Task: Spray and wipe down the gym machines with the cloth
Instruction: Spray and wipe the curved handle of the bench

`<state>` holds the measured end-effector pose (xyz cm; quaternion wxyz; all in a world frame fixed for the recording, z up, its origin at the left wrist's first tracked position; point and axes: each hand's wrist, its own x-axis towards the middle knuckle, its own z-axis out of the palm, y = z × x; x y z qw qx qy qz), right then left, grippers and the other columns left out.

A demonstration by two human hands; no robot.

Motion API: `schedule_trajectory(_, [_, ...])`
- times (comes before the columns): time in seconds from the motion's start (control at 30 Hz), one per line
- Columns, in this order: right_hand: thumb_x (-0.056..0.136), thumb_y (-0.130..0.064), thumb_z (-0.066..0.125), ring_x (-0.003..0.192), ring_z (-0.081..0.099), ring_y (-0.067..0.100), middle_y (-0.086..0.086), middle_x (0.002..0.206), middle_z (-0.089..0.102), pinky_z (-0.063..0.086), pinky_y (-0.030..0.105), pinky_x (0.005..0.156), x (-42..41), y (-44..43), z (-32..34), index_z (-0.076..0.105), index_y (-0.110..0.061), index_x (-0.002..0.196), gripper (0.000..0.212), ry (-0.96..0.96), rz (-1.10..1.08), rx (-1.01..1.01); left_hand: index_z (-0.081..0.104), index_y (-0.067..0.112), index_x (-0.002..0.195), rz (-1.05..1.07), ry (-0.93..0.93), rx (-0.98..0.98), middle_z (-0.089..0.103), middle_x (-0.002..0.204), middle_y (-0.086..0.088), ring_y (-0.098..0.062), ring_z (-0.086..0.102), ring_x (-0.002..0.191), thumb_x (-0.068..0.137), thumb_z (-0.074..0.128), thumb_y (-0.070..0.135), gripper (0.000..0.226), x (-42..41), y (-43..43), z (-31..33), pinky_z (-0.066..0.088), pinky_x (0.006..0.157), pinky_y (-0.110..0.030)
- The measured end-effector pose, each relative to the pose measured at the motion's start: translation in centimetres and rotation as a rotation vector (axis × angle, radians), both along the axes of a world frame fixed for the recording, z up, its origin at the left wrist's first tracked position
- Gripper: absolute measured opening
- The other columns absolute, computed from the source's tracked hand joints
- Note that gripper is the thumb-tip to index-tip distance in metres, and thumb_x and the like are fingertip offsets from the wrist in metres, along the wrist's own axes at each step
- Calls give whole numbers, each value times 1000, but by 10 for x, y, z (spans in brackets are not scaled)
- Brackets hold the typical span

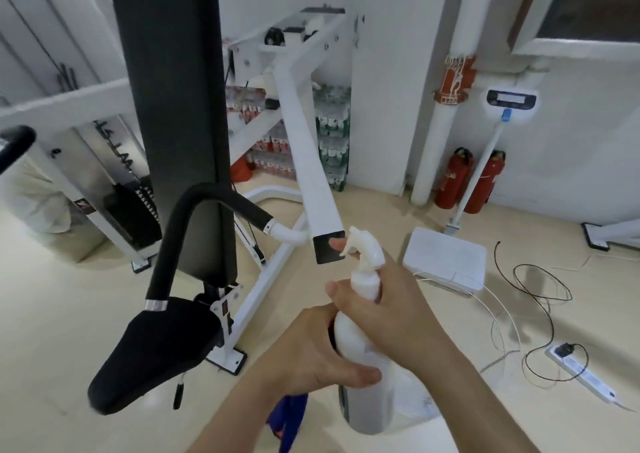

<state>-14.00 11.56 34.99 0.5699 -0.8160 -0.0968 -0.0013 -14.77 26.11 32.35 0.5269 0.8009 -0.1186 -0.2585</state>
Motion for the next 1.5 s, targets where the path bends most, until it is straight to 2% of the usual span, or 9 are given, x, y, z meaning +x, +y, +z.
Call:
schedule_trajectory(0.13, [89,-23,64,80,66,8,-4,86,68,52,22,71,-19,20,-2,54,-35,116,31,-72,75,-82,58,35,108,62,-23,-39,67,111,18,1,63,103,70,82,-1,57,-27,14,4,49,81,-12])
schedule_trajectory(0.23, [83,-32,60,94,67,10,-9,103,65,55,30,79,-28,31,-6,51,-32,122,39,-30,129,-36,63,25,109,81,21,-20,72,106,9,-7,67,101,71,83,2,49,-43,27,4,54,87,-25])
schedule_trajectory(0.4, [78,-32,54,71,59,-2,-20,73,59,41,9,63,-41,62,-5,54,-32,104,26,-64,106,-31,62,21,114,120,40,35,72,106,5,-10,67,101,69,85,17,51,-60,54,6,54,93,-36])
schedule_trajectory(0.53, [78,-34,50,76,58,0,-17,85,59,40,6,64,-47,95,3,57,-28,103,26,-105,16,-60,58,34,110,148,-28,112,71,99,18,0,66,95,68,85,25,50,-64,75,16,55,88,-27])
schedule_trajectory(0.7, [89,-16,59,72,60,8,-8,81,60,43,14,62,-23,130,5,56,-27,95,13,-91,-197,31,37,51,129,242,-147,206,59,109,29,14,52,99,67,81,50,76,-55,112,12,43,74,-7])
schedule_trajectory(0.97, [87,-34,60,87,67,22,1,94,66,52,33,79,22,211,-26,54,-31,110,24,27,-392,24,48,39,112,247,-197,356,65,91,17,-2,63,86,55,73,65,68,-10,175,-22,55,79,-30])
schedule_trajectory(1.17, [93,-34,62,53,65,8,1,69,67,44,13,53,35,233,-30,52,-21,85,18,127,-560,31,48,34,96,76,-188,418,64,83,13,-5,64,77,59,70,65,53,10,203,-31,56,69,-29])
schedule_trajectory(1.3, [94,-42,58,51,63,3,2,63,68,50,28,59,37,238,-34,59,-11,81,34,157,-708,-19,48,34,102,-34,-213,443,65,88,13,-6,64,82,57,66,68,59,23,208,-38,57,73,-31])
schedule_trajectory(1.5, [88,-45,63,81,73,18,1,81,71,58,46,75,48,236,-37,65,-18,87,27,215,-633,38,49,34,105,-93,-206,447,65,92,14,-5,64,86,58,65,71,63,33,215,-41,55,78,-29])
